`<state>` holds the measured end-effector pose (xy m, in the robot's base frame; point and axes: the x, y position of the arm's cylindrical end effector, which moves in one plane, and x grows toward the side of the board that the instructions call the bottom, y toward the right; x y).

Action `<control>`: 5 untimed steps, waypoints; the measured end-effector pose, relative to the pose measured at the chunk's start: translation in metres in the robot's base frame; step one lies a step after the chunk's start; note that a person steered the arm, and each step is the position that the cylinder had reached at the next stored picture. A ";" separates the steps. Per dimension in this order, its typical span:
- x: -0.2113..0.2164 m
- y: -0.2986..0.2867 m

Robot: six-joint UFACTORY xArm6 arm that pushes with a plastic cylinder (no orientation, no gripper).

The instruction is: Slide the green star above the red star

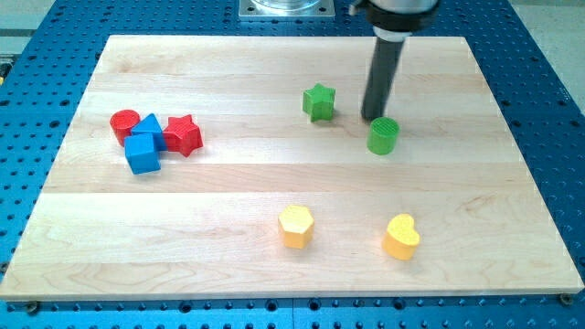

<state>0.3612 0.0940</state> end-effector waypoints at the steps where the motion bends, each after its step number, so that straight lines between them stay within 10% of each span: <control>1: 0.006 -0.078; 5: 0.015 -0.225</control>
<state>0.3760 -0.1311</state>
